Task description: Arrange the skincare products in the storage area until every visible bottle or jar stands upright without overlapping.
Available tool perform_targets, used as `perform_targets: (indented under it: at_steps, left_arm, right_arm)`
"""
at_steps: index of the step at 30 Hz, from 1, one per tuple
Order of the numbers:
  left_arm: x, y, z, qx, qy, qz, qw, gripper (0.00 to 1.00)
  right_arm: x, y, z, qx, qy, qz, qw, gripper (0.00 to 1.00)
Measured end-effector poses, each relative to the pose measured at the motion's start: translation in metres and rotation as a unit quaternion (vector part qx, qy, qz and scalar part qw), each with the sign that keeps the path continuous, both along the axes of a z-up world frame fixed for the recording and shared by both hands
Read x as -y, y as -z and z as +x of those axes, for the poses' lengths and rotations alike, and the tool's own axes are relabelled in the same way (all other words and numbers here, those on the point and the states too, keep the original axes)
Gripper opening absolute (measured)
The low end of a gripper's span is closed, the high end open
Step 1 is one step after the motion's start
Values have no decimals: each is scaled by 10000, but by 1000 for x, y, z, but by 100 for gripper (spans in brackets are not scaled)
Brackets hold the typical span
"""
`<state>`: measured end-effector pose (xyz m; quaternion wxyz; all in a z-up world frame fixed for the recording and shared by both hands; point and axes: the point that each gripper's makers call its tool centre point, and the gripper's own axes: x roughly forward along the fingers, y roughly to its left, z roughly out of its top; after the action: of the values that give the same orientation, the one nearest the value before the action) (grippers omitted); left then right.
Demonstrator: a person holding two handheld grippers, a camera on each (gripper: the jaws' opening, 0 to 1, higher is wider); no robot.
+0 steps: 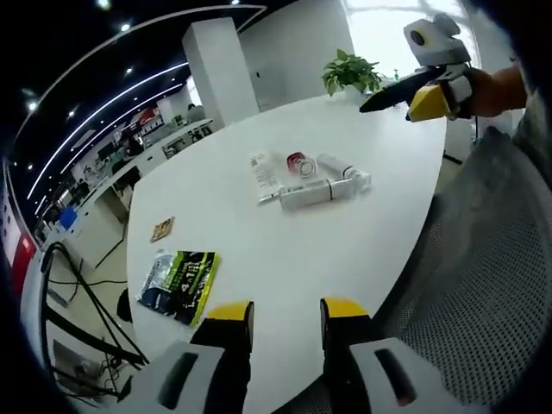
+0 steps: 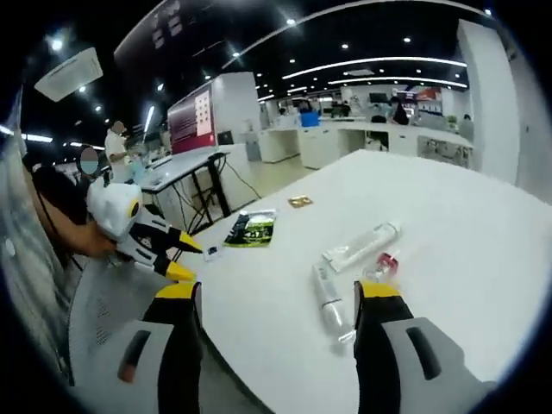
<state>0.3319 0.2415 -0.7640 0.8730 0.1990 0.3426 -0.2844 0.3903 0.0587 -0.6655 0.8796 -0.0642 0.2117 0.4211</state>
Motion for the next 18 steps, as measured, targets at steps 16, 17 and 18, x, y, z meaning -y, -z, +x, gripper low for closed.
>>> perform_targets:
  at_steps: [16, 17, 18]
  left_arm:
    - [-11, 11, -5, -299, -152, 172, 9993, 29]
    - [-11, 11, -5, -318, -155, 184, 9992, 29]
    - [-12, 12, -5, -341, -169, 189, 9991, 29]
  right_arm:
    - [-40, -24, 101, 955, -1645, -1319, 9728, 64]
    - [-43, -23, 108, 1142, -1811, -1550, 9644, 64]
    - [-45, -20, 109, 1200, -1953, -1722, 9580, 64]
